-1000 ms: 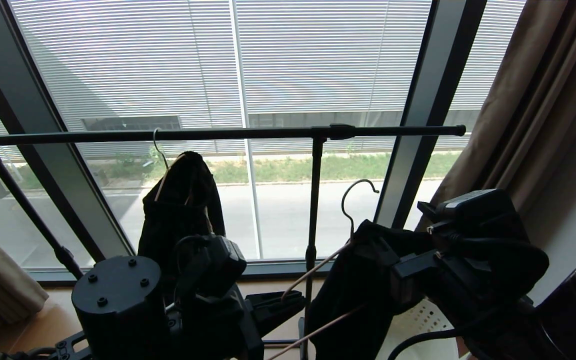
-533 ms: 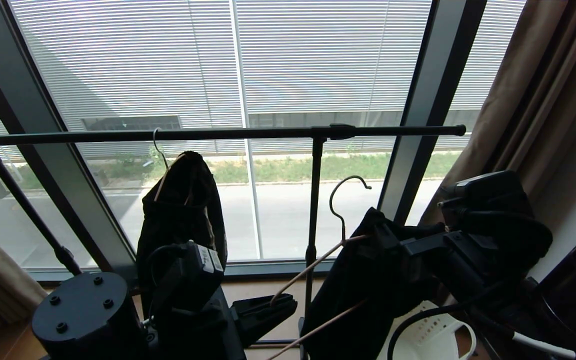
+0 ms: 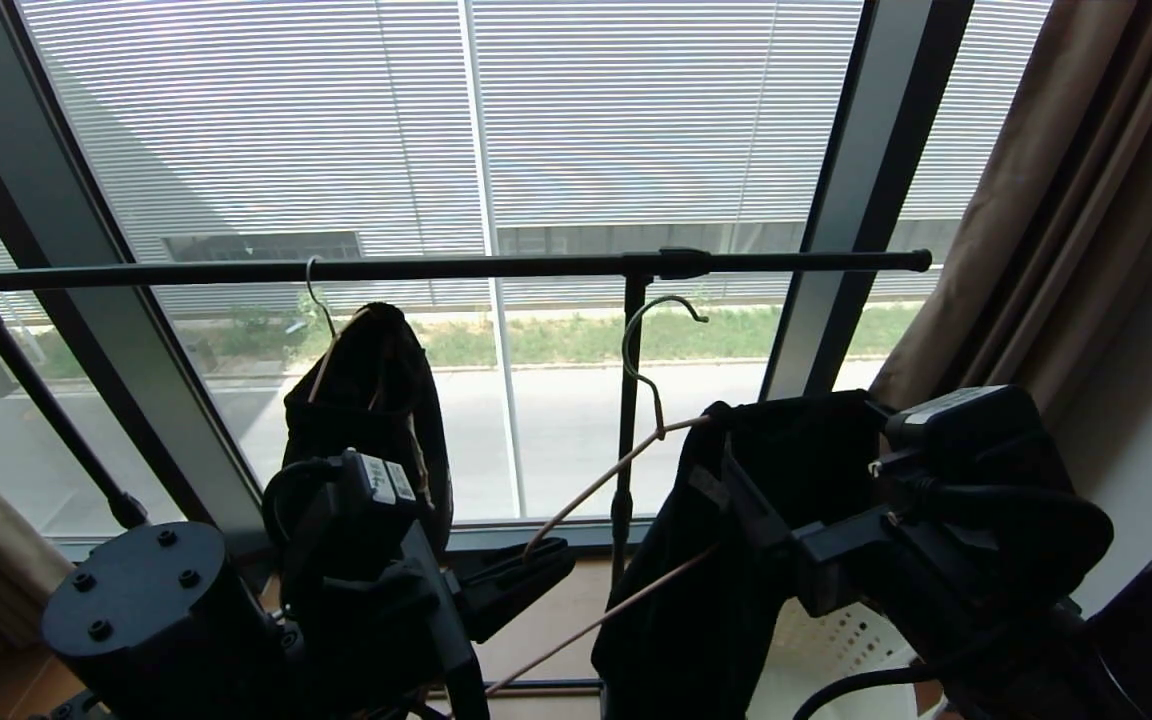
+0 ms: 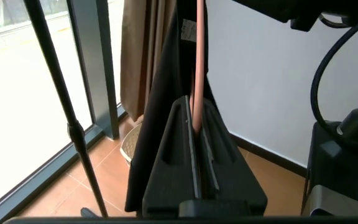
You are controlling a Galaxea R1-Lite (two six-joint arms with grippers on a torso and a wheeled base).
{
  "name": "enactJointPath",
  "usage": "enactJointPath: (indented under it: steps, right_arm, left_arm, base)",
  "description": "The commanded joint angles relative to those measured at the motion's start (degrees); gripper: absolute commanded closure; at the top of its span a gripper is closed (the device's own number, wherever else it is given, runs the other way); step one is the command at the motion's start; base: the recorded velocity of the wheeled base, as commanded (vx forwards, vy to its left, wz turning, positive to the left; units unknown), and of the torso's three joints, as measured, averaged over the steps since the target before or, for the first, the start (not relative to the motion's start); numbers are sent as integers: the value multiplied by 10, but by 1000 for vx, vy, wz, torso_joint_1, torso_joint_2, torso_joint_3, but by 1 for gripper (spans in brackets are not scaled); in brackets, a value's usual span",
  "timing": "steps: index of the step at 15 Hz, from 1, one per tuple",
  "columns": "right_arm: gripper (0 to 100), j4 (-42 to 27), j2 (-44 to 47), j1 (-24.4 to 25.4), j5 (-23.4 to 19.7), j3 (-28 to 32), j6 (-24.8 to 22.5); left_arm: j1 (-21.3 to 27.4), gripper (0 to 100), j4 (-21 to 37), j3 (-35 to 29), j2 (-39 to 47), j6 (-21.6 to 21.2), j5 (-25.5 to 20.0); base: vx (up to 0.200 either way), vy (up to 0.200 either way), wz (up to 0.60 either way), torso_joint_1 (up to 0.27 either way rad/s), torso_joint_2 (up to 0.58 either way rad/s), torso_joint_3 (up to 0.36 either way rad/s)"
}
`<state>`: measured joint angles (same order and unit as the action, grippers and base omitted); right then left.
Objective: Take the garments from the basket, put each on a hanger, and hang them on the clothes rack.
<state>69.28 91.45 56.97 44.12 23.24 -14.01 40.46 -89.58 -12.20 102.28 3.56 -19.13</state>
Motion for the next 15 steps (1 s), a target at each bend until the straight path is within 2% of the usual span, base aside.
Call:
enactJointPath:
  steps: [1, 6, 8, 9, 10, 11, 12, 13, 14, 15]
  right_arm:
    - [0, 1, 0, 8, -1, -9, -1]
    - [0, -5, -44, 11, -77, -61, -33]
    - [0, -46, -83, -19, -120, -100, -43]
    - [0, -53, -87, -24, -127, -104, -43]
    - [0, -98, -116, -48, -214, -137, -41]
    - [0, -128, -133, -65, -263, -154, -42]
    - [0, -187, -151, -106, -315, -155, -41]
    - [0, -199, -153, -116, -325, -151, -42]
    - [0, -265, -161, -183, -382, -105, -42]
    - [0, -312, -171, -217, -417, -64, -42]
  left_arm:
    - [-1, 100, -3, 2, 5, 0, 0]
    - [-11, 100, -4, 21, 4, 0, -1]
    - [-21, 100, -4, 67, 5, 0, -2]
    - [-24, 100, -4, 69, 5, 0, -2]
    - [-46, 100, -4, 80, 6, 0, -4]
    - [-52, 100, -4, 80, 6, 0, -6]
    - [-53, 100, -4, 86, -2, 0, -13]
    - [-53, 100, -4, 88, -4, 0, -14]
    - [-56, 100, -4, 90, -8, -4, -29]
    - [-57, 100, -4, 91, -9, -3, -35]
  base:
    - [0, 0, 0, 0, 0, 0]
    - [0, 0, 0, 0, 0, 0]
    - [0, 0, 0, 0, 0, 0]
    - [0, 0, 0, 0, 0, 0]
    - [0, 0, 0, 0, 0, 0]
    - [0, 0, 0, 0, 0, 0]
    - [0, 0, 0, 0, 0, 0]
    - [0, 0, 0, 0, 0, 0]
    - [0, 0, 0, 0, 0, 0]
    - [0, 0, 0, 0, 0, 0]
